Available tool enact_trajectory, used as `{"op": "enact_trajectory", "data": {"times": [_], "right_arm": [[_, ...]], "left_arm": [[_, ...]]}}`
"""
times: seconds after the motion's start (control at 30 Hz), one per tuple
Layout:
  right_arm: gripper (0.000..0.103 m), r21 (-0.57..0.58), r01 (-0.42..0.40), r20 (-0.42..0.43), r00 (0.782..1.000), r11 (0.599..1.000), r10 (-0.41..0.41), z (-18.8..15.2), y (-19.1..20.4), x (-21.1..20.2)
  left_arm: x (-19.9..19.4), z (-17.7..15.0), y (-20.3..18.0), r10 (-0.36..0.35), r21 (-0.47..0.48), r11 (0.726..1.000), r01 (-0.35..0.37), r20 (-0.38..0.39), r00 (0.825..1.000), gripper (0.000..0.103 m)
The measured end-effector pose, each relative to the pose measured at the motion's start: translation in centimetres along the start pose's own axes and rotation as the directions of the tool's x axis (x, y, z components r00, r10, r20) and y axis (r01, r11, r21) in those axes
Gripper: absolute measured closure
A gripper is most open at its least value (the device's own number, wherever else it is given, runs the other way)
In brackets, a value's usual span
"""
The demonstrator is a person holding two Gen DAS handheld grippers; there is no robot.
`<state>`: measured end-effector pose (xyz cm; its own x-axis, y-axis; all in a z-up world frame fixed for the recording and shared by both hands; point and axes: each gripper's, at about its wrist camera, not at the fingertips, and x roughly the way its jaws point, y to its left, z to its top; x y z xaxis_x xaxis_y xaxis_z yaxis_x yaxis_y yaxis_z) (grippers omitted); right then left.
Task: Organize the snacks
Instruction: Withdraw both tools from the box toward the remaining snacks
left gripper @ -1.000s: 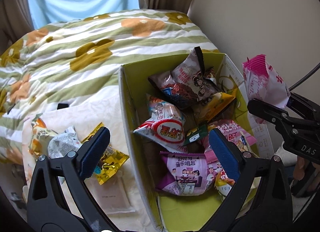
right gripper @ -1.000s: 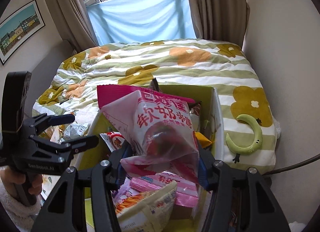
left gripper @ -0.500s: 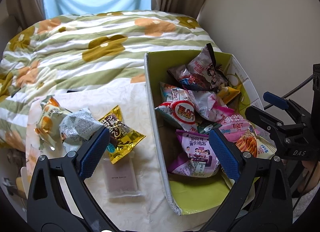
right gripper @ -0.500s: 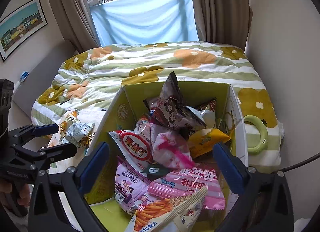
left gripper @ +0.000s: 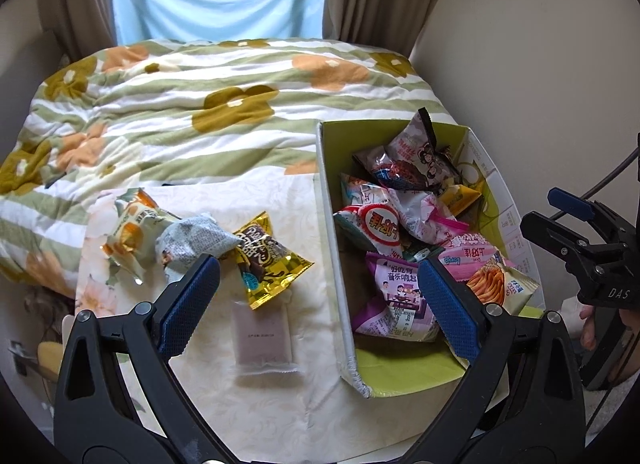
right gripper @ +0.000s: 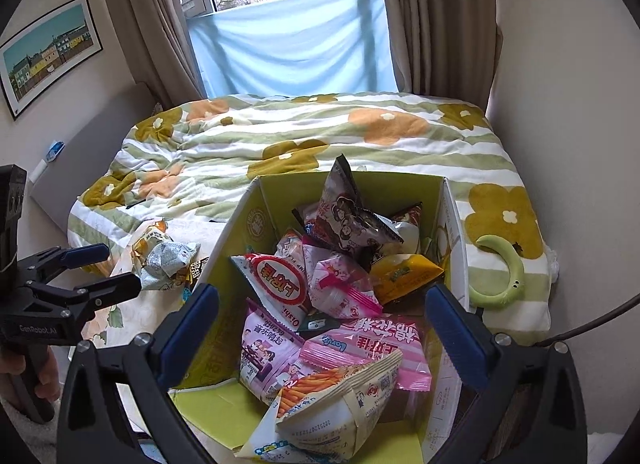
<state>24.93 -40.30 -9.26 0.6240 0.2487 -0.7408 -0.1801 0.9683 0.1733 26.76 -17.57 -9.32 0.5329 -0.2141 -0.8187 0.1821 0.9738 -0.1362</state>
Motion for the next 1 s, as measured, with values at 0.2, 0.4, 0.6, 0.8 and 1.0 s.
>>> {"op": "enact_trajectory", "data": {"times": [0.2, 0.4, 0.6, 0.8, 1.0], "right_arm": [[0.0, -0.027, -0.049, 0.029, 0.998, 0.998, 0.05, 0.6, 2.1, -1.6], [0.0, -0.067, -0.041, 0.069, 0.997, 0.997, 0.046, 0.4, 6.4, -2.1], [0.0, -0.043, -0.041, 0.073, 0.996, 0.998, 0.044, -0.4, 11.1, -1.2], [0.0, 0.026, -0.03, 0.059, 0.998, 0.999, 0.029, -0.8, 15.6, 0.4], [0.0, 0.114, 0.003, 0.035, 0.999, 0.994, -0.007, -1.1, 19.7, 3.4]], "left_arm": [[-3.2, -1.5, 3.3, 0.053, -0.043, 0.998, -0.052, 0.035, 0.998, 0.005], [-4.9, -3.5, 8.3, 0.073, -0.096, 0.993, -0.068, 0.041, 0.997, 0.005], [-5.4, -4.4, 13.7, 0.064, -0.083, 0.995, -0.063, 0.015, 0.998, 0.005], [-5.0, -3.9, 19.2, 0.034, -0.049, 0.998, -0.035, -0.007, 0.999, 0.005], [-3.0, -2.0, 23.6, 0.001, 0.02, 1.0, 0.0, -0.035, 0.999, 0.005]]}}
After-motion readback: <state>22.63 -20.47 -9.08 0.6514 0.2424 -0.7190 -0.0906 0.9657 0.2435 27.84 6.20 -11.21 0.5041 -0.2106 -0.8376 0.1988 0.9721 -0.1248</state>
